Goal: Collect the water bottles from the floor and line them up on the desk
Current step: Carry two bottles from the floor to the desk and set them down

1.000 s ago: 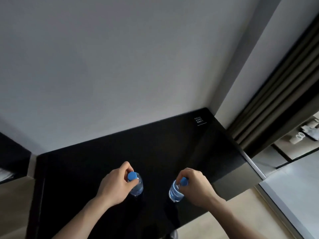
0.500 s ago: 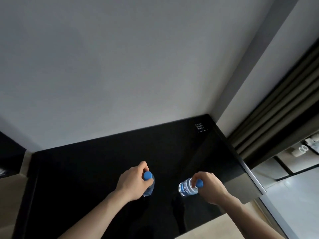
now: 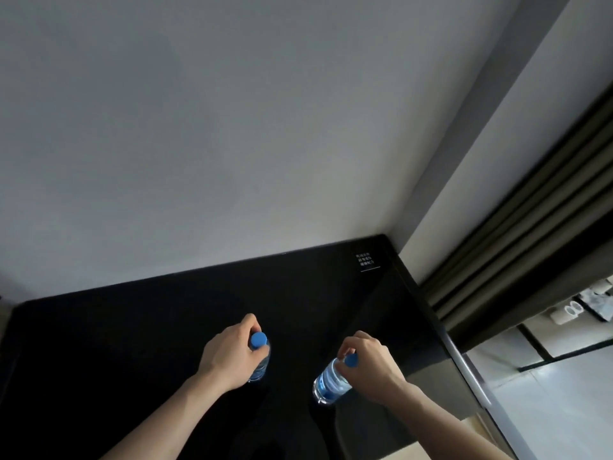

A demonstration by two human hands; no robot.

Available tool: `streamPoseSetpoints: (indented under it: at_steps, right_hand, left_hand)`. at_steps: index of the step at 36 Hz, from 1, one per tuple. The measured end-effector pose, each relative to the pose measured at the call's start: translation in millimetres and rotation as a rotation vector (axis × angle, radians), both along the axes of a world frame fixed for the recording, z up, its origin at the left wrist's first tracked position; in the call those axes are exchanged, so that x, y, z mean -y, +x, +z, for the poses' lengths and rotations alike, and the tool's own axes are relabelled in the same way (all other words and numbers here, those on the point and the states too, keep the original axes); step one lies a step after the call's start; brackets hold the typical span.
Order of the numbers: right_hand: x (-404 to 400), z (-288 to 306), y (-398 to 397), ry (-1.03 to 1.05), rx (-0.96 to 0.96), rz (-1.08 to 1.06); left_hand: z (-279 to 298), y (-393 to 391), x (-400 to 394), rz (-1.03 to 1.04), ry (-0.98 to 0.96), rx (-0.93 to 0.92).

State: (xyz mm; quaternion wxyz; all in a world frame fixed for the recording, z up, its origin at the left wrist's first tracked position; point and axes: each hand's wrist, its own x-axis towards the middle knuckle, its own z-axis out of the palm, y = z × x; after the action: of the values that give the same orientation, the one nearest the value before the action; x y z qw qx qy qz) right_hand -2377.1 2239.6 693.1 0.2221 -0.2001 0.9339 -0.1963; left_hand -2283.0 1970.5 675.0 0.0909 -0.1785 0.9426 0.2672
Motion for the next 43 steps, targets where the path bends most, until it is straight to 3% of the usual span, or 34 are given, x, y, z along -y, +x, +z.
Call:
streamPoseSetpoints:
  at_steps: [12, 22, 43]
  right_hand:
    - [-36, -2, -132, -0.086, 0.022, 0.286]
    - [-45, 11, -233, 0.024, -0.057, 0.472]
    - [-78, 17, -287, 0.055, -0.092, 0.222]
  left_hand:
    - [7, -95, -56, 0.209, -0.067, 0.029]
    - [10, -171, -100, 0.239, -0.066, 0.043]
    - [13, -259, -175, 0.064, -0.121, 0.037]
